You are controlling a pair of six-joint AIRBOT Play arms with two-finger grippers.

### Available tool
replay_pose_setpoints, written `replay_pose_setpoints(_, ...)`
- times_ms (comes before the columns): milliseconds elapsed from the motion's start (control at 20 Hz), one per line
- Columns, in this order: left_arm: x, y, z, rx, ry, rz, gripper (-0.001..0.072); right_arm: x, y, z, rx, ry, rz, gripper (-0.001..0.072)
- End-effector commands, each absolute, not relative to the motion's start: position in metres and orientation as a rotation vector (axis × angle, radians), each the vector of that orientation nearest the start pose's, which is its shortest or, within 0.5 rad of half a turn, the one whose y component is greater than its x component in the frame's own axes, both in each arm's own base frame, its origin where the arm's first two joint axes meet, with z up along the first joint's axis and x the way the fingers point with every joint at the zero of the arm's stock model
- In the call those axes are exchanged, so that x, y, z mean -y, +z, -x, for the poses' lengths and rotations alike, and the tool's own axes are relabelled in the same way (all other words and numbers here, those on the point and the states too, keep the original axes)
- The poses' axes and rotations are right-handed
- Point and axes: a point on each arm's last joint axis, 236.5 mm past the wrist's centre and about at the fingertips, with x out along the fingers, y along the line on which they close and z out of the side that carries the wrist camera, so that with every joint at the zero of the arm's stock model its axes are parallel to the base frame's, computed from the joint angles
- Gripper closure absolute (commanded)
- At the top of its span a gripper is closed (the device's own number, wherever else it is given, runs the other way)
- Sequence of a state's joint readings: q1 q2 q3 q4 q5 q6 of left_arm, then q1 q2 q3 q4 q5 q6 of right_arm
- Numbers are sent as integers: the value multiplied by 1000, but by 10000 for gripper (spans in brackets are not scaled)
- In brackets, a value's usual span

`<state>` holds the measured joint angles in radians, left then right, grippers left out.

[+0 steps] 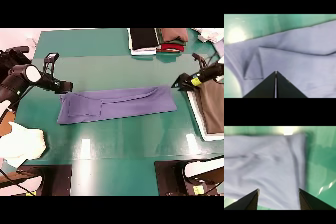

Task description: Fold the shirts.

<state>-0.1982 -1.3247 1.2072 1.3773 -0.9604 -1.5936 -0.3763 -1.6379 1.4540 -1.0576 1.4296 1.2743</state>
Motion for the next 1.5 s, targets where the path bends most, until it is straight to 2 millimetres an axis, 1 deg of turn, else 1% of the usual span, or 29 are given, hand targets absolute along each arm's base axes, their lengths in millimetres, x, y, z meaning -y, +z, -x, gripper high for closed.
replay_pose_setpoints(0, 149, 39, -420, -1097, -309, 229, 685, 67, -47, -386, -1436, 217, -606, 140)
replay_pose_setpoints(50, 159, 42, -420, -1090, -329, 248, 685, 72, -58, -380, -1441, 202, -624, 141)
replay_pose_setpoints(100, 167, 43, -419, -1082, -346, 246, 685, 71, -67, -376, -1443, 199, -632, 142)
replay_pose_setpoints(150, 179, 43, -418, -1074, -368, 237, 685, 66, -72, -374, -1434, 216, -642, 168)
replay_pose_setpoints(200, 192, 43, -415, -1071, -393, 225, 685, 58, -75, -377, -1411, 242, -656, 213)
replay_pose_setpoints(300, 219, 38, -408, -1072, -442, 198, 685, 39, -78, -386, -1377, 280, -666, 213)
replay_pose_setpoints(400, 243, 30, -402, -1083, -472, 205, 686, 20, -85, -389, -1395, 309, -647, 214)
replay_pose_setpoints(450, 254, 24, -401, -1086, -483, 205, 686, 10, -89, -389, -1414, 330, -636, 278)
replay_pose_setpoints(500, 263, 19, -400, -1088, -495, 205, 686, 1, -93, -388, -1432, 348, -625, 387)
replay_pose_setpoints(550, 273, 14, -399, -1090, -509, 218, 686, -5, -94, -388, -1438, 360, -613, 552)
replay_pose_setpoints(600, 283, 10, -399, -1090, -520, 234, 686, -9, -92, -389, -1432, 374, -595, 676)
replay_pose_setpoints(650, 291, 5, -400, -1094, -527, 242, 687, -10, -86, -392, -1413, 374, -579, 695)
replay_pose_setpoints(750, 308, -3, -404, -1106, -547, 244, 686, -7, -56, -400, -1337, 367, -541, 696)
replay_pose_setpoints(800, 316, -5, -409, -1107, -555, 243, 686, -7, -35, -405, -1296, 374, -517, 696)
replay_pose_setpoints(900, 336, -13, -418, -1109, -578, 234, 686, -13, 19, -416, -1207, 396, -465, 696)
replay_pose_setpoints(1000, 362, -21, -424, -1114, -610, 236, 687, -36, 76, -425, -1106, 467, -420, 696)
replay_pose_setpoints(1050, 373, -25, -425, -1118, -625, 226, 687, -53, 104, -428, -1057, 512, -403, 696)
replay_pose_setpoints(1150, 390, -38, -423, -1144, -649, 206, 686, -87, 146, -428, -989, 591, -366, 696)
replay_pose_setpoints(1250, 398, -53, -420, -1173, -656, 192, 686, -117, 175, -426, -953, 649, -323, 696)
replay_pose_setpoints(1350, 398, -64, -416, -1198, -652, 184, 686, -145, 194, -422, -924, 700, -294, 696)
replay_pose_setpoints(1450, 398, -68, -415, -1207, -650, 180, 686, -169, 208, -417, -901, 747, -269, 696)
